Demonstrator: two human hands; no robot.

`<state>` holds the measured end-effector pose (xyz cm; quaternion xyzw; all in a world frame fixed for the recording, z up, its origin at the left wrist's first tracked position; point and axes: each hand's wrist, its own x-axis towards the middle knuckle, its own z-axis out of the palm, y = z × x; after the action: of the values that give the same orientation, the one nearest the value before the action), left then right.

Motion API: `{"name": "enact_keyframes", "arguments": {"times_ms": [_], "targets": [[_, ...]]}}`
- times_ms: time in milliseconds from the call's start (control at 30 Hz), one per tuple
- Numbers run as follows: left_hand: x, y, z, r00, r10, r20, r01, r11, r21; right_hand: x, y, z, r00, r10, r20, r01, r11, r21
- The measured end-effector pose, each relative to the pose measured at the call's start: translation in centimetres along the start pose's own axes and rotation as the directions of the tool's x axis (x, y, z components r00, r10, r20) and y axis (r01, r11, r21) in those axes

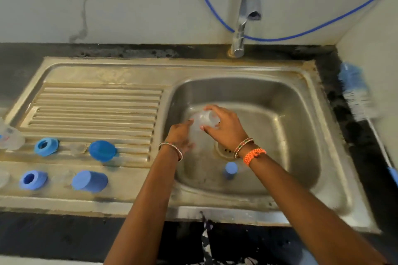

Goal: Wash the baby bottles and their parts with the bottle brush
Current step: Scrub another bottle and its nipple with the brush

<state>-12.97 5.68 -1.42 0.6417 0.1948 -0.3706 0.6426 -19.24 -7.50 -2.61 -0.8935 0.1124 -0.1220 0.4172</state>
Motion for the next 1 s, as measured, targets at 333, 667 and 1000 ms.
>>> {"name": "enact_keyframes", "arguments": {"times_ms": [333,667,1000], "targets": [[-6.1,-1.6,11.6,0.868,-0.072,0.491,0.207,0.952,-0.226,-10.0,1.2,-13.6,0.838,0.277,-0.470,-0.336,0.941,-0.045],[-9.8,-3.9,20.4,0.820,-0.151,0.552,0.213,0.976,-0.049,-17.4,9.0,-21.6,0.570,0.560,-0.601,-0.822,0.390,-0.416],[-10.6,-4.1,19.7,0.816,-0.169,0.553,0.230,0.972,-0.043,-15.9,3.5,-19.3,0.441,0.559,-0.702,-0.699,0.704,0.122]]}}
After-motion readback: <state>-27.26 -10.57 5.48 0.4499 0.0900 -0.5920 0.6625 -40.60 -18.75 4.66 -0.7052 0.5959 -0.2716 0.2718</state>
